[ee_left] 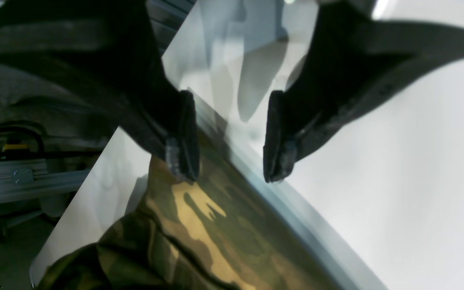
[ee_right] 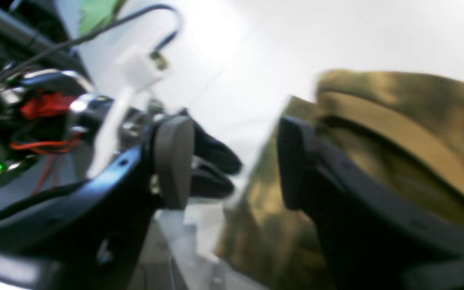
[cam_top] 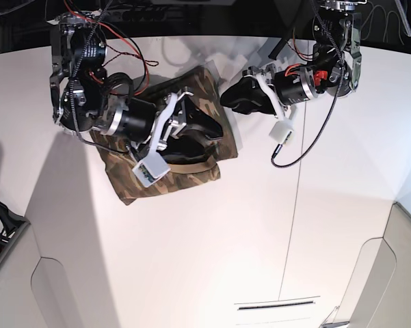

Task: Fold the T-shirt properly
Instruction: 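Press and flatten the folded bundle with the right gripper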

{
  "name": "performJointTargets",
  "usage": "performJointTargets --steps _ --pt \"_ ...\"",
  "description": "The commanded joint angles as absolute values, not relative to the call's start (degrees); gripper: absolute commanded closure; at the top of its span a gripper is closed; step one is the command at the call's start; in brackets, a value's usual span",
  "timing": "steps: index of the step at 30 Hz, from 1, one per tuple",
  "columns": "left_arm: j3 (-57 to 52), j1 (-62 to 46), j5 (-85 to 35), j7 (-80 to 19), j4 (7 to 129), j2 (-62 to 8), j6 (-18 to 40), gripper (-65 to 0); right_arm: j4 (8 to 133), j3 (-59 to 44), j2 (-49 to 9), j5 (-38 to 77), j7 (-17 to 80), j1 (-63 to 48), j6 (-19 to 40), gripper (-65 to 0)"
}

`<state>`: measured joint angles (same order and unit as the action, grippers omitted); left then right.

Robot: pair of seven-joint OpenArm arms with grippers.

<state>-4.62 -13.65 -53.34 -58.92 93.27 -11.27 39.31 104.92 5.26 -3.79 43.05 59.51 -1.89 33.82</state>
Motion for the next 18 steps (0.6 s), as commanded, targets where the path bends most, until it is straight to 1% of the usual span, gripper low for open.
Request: performJointTargets --steps 1,4,7,18 --pt "-4.8 -13.2 -54.6 -58.3 94.0 -11.5 40.0 -29.2 105.8 5.9 -3.6 44.5 57.6 -1.1 34.1 -33.2" --pt "-4.8 -13.2 -55.0 -59.0 94.1 -11.5 40.0 -29.2 106.4 6.2 -3.7 43.1 56.8 -1.0 34.1 -33.2" --pt "-5.0 -13.2 -57.0 -61.4 94.1 -11.6 40.0 -29.2 107.5 3.8 -3.7 40.8 56.8 -0.6 33.8 -33.2" --pt "-5.0 -13.2 -58.0 -62.8 94.2 -11.6 40.0 -29.2 108.4 -15.5 -4.4 42.7 57.0 1.7 33.6 -32.9"
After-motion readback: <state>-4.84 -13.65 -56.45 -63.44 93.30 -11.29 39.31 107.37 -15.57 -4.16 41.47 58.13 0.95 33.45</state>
